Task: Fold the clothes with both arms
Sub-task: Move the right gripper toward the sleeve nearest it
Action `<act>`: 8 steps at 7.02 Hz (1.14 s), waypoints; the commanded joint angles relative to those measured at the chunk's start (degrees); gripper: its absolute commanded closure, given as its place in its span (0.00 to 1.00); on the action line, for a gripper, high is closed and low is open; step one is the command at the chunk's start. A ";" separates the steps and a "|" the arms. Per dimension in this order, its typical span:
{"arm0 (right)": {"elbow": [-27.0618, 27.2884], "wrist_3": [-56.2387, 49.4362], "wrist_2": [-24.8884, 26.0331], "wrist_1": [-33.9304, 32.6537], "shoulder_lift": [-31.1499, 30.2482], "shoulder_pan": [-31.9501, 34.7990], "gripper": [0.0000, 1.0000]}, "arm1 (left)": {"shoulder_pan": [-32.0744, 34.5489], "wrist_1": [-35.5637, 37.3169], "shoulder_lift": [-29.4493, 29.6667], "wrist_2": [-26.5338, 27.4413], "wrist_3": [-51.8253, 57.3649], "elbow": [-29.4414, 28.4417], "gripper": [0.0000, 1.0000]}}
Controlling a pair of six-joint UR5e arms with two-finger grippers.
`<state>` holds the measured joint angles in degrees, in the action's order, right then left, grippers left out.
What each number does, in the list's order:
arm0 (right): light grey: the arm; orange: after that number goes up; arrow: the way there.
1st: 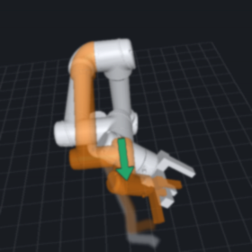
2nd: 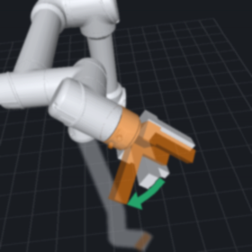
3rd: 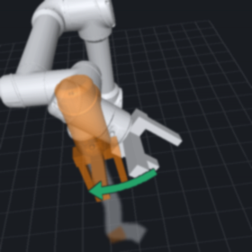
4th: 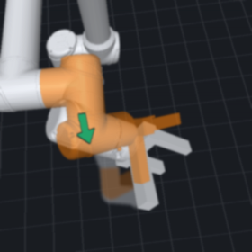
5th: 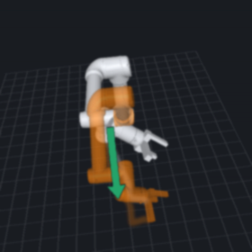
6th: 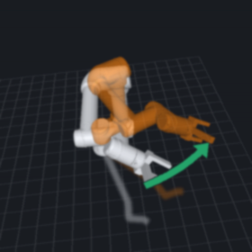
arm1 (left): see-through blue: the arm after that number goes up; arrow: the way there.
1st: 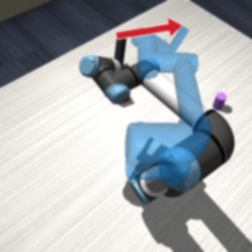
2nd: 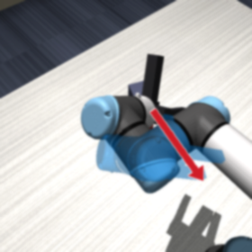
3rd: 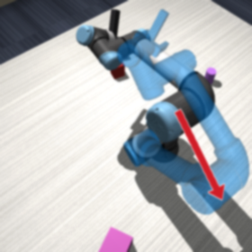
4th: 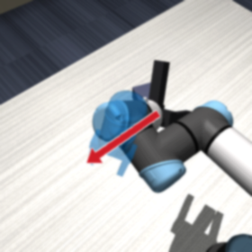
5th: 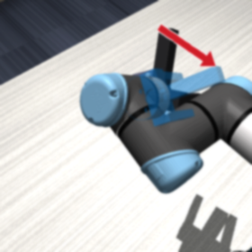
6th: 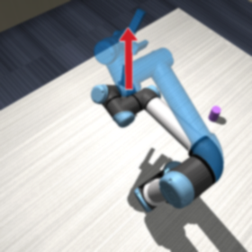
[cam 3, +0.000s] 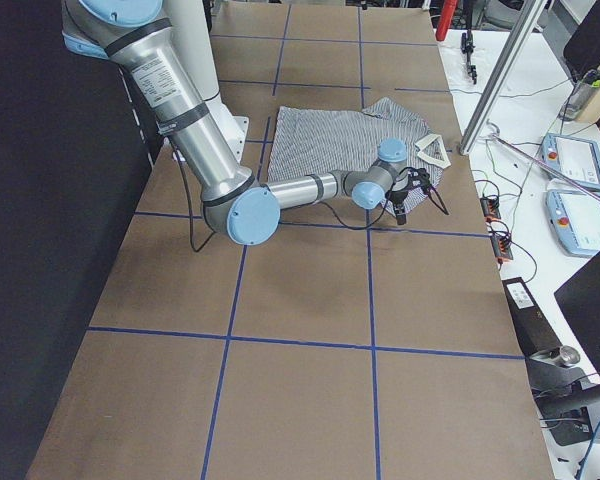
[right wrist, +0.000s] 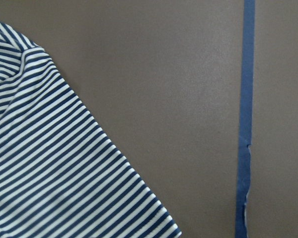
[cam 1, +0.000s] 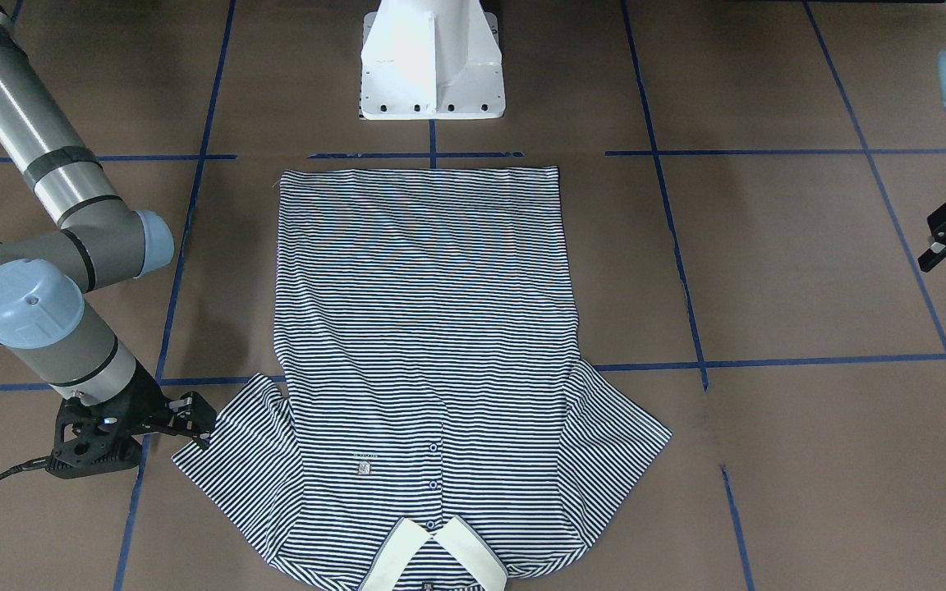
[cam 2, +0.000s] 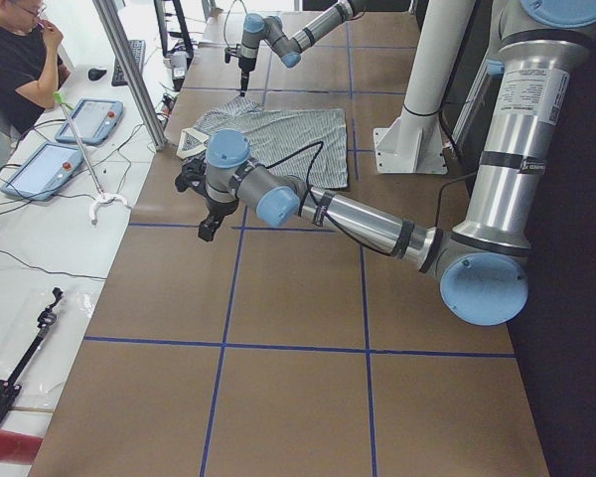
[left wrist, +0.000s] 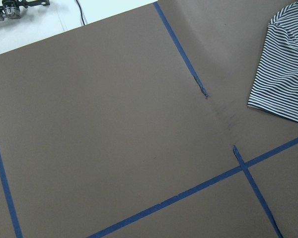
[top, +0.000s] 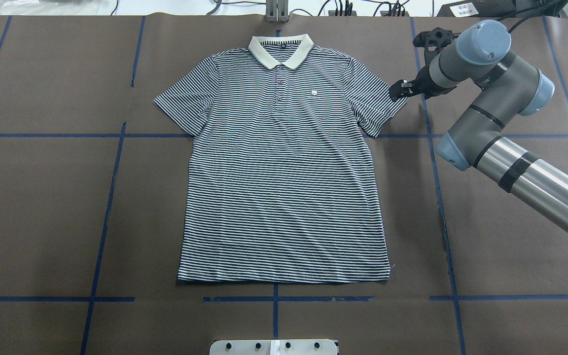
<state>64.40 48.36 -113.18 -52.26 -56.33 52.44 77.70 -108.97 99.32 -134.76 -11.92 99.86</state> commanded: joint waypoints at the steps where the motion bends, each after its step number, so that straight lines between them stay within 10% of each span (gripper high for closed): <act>1: -1.81 -0.02 0.33 0.05 1.66 -0.32 0.17 | 0.00 -0.02 0.00 -0.07 -0.04 0.07 0.00; 7: -3.49 -2.13 0.06 0.14 2.45 -0.32 0.19 | 0.00 -0.02 1.05 -0.16 -0.30 0.07 0.00; 8: -3.49 -2.13 -0.03 0.14 2.45 -0.32 0.45 | 0.00 0.07 1.05 -0.16 -0.30 0.07 0.00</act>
<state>60.81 46.26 -113.09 -52.12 -53.92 52.11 77.70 -108.97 100.33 -134.91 -12.19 99.86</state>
